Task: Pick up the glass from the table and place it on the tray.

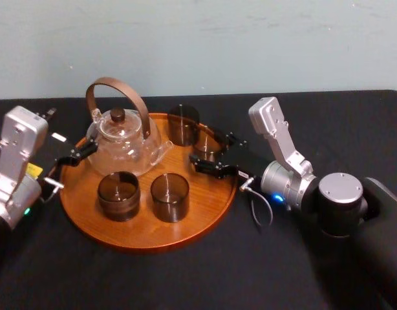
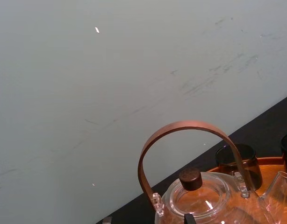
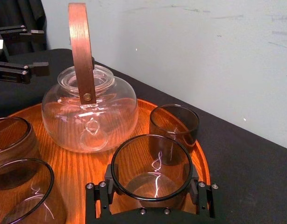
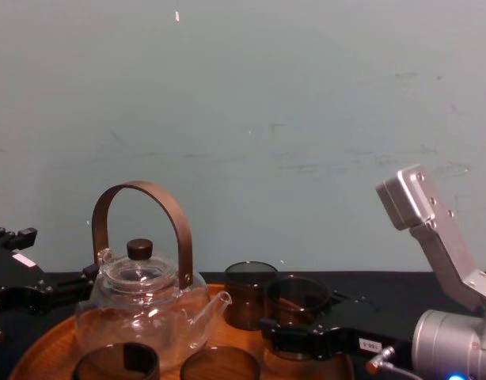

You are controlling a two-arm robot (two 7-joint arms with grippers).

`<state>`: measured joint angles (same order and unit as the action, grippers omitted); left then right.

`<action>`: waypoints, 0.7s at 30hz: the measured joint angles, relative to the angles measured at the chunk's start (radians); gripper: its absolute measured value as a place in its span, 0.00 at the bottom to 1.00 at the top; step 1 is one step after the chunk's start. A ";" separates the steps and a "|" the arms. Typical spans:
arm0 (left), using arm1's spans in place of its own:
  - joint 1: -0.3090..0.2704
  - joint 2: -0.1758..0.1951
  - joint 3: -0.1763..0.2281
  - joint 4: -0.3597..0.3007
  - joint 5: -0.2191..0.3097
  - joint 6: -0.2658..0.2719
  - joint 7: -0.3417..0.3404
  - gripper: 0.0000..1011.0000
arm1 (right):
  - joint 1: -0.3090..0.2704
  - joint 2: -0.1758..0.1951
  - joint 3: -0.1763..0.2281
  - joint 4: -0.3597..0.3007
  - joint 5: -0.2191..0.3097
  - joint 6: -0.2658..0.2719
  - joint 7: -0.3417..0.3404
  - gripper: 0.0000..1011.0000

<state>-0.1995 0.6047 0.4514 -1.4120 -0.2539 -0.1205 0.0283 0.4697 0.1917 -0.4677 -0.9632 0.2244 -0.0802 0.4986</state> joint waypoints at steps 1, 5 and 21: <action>0.000 0.000 0.000 0.000 0.000 0.000 0.000 0.99 | 0.000 0.000 0.000 0.000 0.000 0.000 0.000 0.90; 0.000 0.000 0.000 0.000 0.000 0.000 0.000 0.99 | -0.001 0.000 0.000 0.000 0.000 0.000 -0.001 0.90; 0.000 0.000 0.000 0.000 0.000 0.000 0.000 0.99 | -0.001 0.001 0.001 -0.001 0.001 0.002 -0.001 0.99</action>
<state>-0.1995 0.6047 0.4514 -1.4120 -0.2539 -0.1205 0.0282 0.4683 0.1922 -0.4671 -0.9645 0.2257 -0.0786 0.4977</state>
